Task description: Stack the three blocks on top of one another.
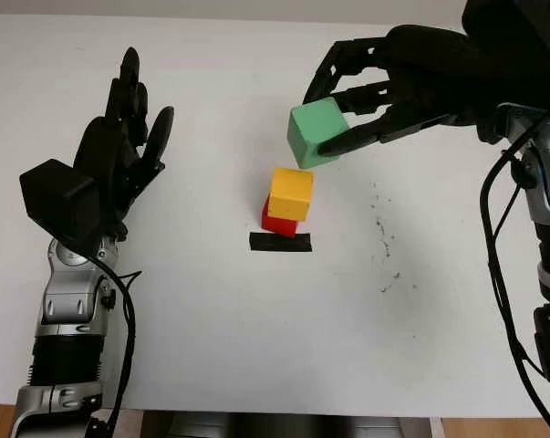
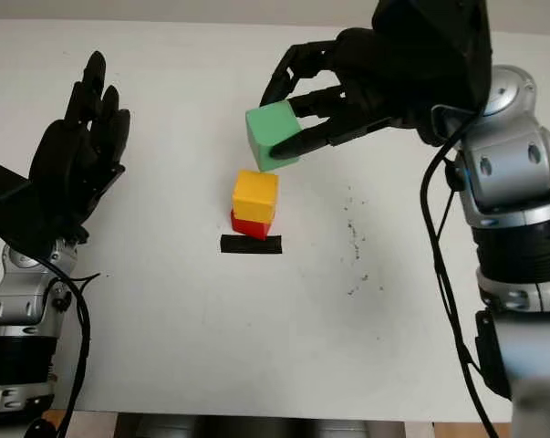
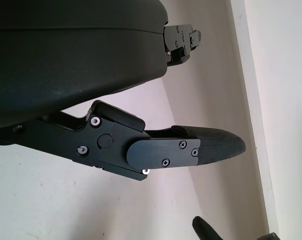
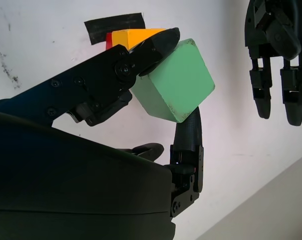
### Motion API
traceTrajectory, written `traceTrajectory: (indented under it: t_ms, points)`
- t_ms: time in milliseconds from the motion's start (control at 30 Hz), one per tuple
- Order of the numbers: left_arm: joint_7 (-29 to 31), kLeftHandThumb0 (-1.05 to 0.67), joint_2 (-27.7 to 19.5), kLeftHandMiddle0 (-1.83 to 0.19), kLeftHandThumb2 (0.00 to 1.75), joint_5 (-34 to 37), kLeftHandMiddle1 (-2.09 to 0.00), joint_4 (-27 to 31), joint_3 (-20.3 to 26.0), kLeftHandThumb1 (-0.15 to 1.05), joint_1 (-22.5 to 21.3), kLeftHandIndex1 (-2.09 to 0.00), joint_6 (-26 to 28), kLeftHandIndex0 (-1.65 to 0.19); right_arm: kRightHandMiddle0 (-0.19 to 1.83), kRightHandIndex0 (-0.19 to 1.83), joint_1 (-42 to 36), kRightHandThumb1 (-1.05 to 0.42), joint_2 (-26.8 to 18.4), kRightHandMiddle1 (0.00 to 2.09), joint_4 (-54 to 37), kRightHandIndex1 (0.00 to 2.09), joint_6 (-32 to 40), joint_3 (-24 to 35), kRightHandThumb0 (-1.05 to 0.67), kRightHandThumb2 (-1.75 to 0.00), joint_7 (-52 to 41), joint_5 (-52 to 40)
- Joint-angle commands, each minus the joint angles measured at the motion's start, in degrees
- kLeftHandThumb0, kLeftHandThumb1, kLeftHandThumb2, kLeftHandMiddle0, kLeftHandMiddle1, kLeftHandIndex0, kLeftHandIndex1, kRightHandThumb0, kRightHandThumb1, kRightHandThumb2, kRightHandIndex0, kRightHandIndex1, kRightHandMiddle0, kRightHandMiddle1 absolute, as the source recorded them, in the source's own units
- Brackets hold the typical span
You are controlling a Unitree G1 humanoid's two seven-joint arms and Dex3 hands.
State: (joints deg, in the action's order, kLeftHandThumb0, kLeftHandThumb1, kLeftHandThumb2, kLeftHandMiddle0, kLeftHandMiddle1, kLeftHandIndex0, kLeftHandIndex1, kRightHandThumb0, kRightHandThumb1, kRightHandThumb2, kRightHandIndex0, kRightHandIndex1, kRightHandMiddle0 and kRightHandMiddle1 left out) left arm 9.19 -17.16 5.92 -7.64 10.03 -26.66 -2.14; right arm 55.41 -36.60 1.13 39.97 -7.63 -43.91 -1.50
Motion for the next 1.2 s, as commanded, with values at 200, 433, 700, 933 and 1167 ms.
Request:
traceTrajectory:
  t_ms: [200, 433, 700, 933, 1167]
  points:
    - [-0.1, -0.76, 0.4, 0.14, 0.47, -0.1, -0.06, 0.9, -0.1, 1.05, 0.9, -0.06, -0.2, 0.13, 0.27, 0.40, 1.1, -0.95, 1.5, 1.82, 1.2, 0.05, 0.8, -1.8, -0.46, -0.06, -1.6, -0.8]
    - [-0.1, -0.77, 0.2, 0.13, 0.47, -0.4, -0.05, 1.1, -0.1, 1.05, 1.2, -0.06, -0.1, 0.12, 0.25, 0.39, 0.4, -0.96, 2.6, 1.83, 0.9, 0.05, 2.0, -1.5, -0.44, -0.06, -0.8, -1.7]
    - [-0.4, -0.76, 0.4, 0.13, 0.47, -0.6, -0.05, 1.5, -0.1, 1.05, 1.3, -0.06, 0.1, 0.12, 0.26, 0.40, -0.3, -0.96, 3.8, 1.83, 0.4, 0.05, 2.2, -1.1, -0.45, -0.05, 0.8, -2.3]
    - [-0.1, -0.77, 0.2, 0.14, 0.46, -0.6, -0.05, 1.9, 0.0, 1.05, 1.7, -0.05, 0.3, 0.12, 0.26, 0.40, -0.6, -0.96, 3.8, 1.86, -0.2, 0.05, 2.2, -1.5, -0.46, -0.06, 1.4, -2.4]
    - [-0.2, -0.77, 0.1, 0.14, 0.46, -0.6, -0.05, 2.4, 0.1, 1.05, 2.1, -0.06, 0.5, 0.12, 0.23, 0.37, -1.1, -0.97, 3.3, 1.86, -0.2, 0.04, 1.8, -1.8, -0.45, -0.06, 1.0, -2.3]
